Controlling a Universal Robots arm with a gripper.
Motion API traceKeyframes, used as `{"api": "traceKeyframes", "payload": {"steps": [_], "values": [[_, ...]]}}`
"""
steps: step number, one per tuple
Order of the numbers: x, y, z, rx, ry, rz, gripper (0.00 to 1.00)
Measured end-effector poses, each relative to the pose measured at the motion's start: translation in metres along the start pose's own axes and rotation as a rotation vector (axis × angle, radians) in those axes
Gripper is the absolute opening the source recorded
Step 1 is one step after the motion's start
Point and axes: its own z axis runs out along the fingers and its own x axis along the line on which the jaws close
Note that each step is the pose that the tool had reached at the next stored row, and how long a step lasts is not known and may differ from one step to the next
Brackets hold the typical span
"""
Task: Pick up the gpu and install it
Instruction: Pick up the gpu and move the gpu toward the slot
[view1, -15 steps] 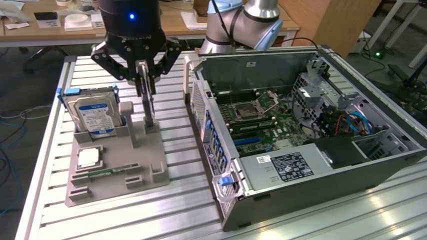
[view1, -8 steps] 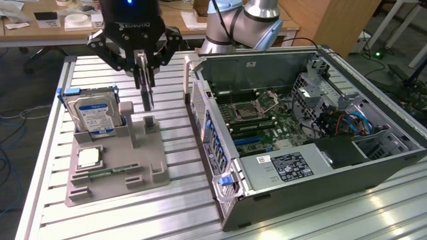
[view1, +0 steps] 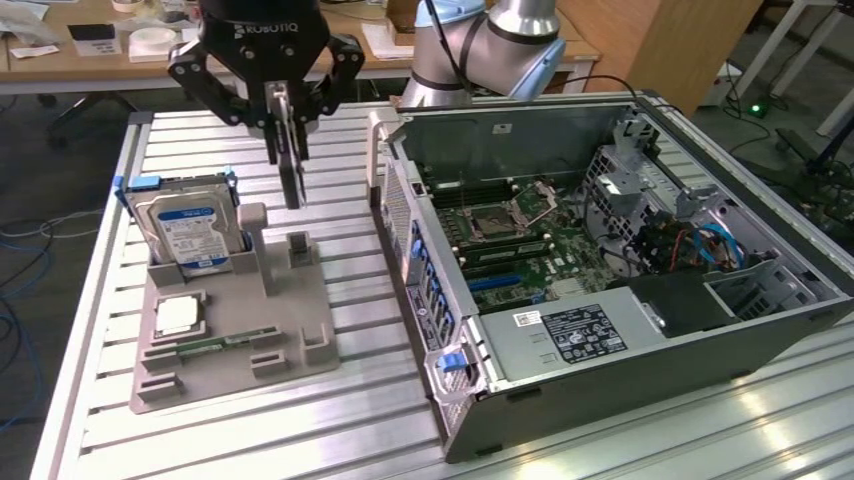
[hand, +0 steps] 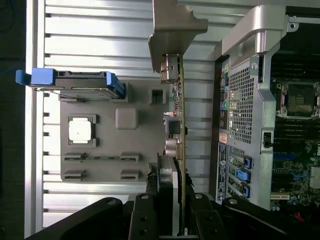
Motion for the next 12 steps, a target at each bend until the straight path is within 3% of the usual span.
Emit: {"api": "traceKeyframes", "payload": {"steps": [12], "values": [[-0.0038,0.0,-0.0018,-0.0004,0.0033,0.0,0.28]]}}
